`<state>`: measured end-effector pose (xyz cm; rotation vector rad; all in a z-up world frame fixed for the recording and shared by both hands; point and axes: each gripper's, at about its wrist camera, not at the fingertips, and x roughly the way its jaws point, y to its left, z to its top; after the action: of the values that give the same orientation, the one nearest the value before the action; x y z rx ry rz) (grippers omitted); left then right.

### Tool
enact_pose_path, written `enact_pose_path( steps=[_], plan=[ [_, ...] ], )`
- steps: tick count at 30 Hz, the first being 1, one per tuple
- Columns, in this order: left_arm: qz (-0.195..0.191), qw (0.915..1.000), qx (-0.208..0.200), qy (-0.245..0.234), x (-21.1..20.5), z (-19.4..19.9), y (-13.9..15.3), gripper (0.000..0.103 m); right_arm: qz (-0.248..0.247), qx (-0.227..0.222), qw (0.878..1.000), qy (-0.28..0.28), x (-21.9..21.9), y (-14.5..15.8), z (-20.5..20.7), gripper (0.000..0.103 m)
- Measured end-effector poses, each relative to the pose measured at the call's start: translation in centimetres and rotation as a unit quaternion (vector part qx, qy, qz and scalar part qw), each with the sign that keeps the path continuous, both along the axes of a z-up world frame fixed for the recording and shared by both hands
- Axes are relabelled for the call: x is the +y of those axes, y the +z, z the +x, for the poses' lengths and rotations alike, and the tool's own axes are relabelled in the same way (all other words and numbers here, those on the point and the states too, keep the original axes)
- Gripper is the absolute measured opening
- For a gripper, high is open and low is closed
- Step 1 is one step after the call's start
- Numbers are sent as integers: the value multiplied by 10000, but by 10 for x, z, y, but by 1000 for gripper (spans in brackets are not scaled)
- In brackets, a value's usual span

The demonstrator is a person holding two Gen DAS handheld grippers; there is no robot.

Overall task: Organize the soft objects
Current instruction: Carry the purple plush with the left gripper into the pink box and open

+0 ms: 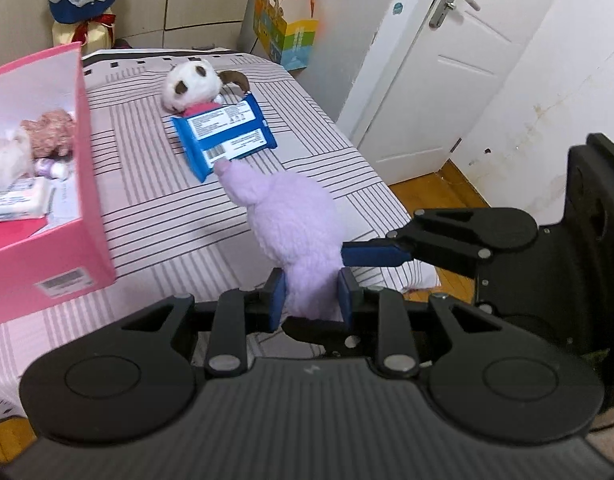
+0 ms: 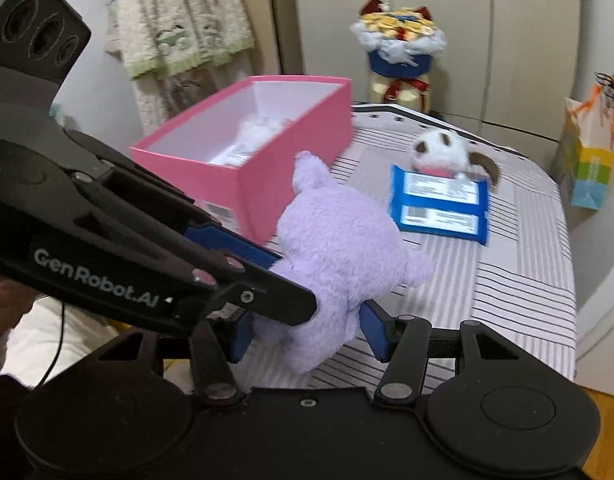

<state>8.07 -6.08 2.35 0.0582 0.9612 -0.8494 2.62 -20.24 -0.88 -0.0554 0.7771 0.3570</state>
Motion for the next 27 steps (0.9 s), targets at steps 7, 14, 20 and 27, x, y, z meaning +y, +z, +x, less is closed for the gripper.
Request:
enact_pose_path(
  steps=[7,14,20,27],
  plan=[
    [-160,9983,-530,209,47,-9,30,25,14,-427,9985,352,37,24,3,62],
    [-390,9932,-1006,430,87,1,55,25,-158,-1110,9917,627,84,48,27,60],
    [-426,9880,-1238,818,114,43,62,25,-228,-1515,9851,777,114,55,72,58],
    [-625,9858,-978,1210,141,111,47,25,-156,-1408,9857,912,136,46,142,58]
  ],
)
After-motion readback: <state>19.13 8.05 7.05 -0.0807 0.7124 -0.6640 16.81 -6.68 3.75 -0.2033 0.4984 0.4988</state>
